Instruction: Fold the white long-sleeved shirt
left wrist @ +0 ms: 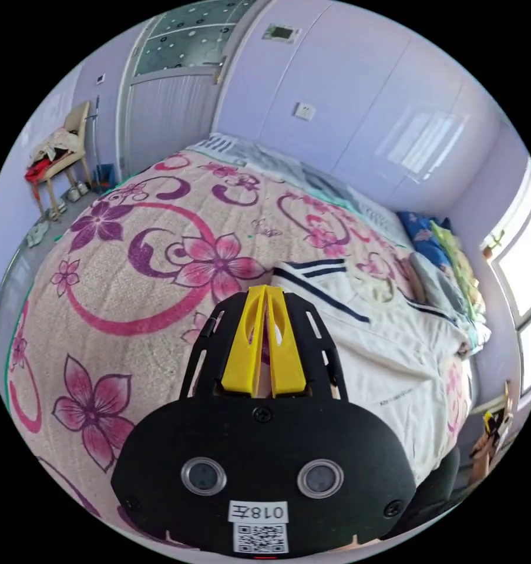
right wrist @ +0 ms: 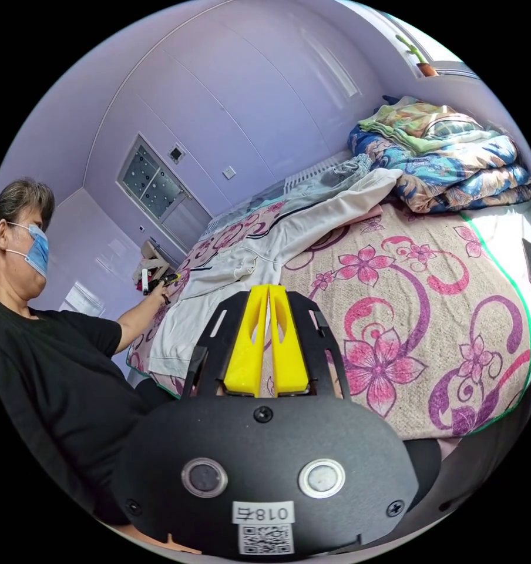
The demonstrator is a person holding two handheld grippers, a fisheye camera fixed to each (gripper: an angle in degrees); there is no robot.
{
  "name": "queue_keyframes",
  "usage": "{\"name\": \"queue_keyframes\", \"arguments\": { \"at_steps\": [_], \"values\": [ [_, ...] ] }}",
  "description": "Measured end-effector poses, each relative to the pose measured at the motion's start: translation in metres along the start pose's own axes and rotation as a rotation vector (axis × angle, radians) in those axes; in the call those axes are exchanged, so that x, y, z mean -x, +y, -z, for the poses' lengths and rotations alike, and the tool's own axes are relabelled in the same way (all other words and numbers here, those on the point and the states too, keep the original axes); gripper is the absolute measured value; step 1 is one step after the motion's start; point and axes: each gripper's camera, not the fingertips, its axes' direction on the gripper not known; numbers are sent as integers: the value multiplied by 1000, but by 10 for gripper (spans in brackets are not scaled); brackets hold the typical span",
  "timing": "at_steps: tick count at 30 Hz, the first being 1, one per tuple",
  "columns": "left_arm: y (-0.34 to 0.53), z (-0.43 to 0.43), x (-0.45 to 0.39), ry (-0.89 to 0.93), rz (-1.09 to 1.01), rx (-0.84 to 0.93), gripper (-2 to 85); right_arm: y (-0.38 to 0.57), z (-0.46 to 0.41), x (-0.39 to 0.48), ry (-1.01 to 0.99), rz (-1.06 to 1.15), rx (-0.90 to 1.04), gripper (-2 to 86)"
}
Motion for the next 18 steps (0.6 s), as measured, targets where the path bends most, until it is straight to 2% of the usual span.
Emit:
{"name": "queue_keyframes", "arguments": {
  "at_steps": [1,2,3,4,5,6,8,11,12,16,18],
  "values": [
    [6,1,-9,58,-43,13,-10,-1,-4,-3,-16,-14,1,-2],
    [17,-4,-27,173,-136,87,-10,-1,-9,-5,-41,-24,-2,-1],
    [29,-15,-43,207,-206,194,-10,-1,-12,-5,-56,-27,-2,-1],
    [35,-21,-48,163,-224,242,-10,-1,-17,-4,-81,-31,10,0],
    [48,-34,-52,-2,-247,346,-10,-2,-21,-3,-95,-30,25,0],
    [57,-43,-47,-86,-249,412,-10,-2,-22,-2,-98,-26,27,1],
    [59,-34,-30,-52,-158,397,-10,-8,-22,0,-82,-2,29,5],
    [62,0,-36,-228,-145,328,-10,-25,-18,-3,-1,37,-6,16],
    [68,21,-44,-217,-162,280,-10,-30,-18,-5,18,45,-16,20],
    [114,101,-57,60,-116,113,-10,-85,-23,-41,136,14,-115,65],
    [167,151,-63,232,-87,38,-10,-116,-27,-66,157,-24,-160,82]
  ]
}}
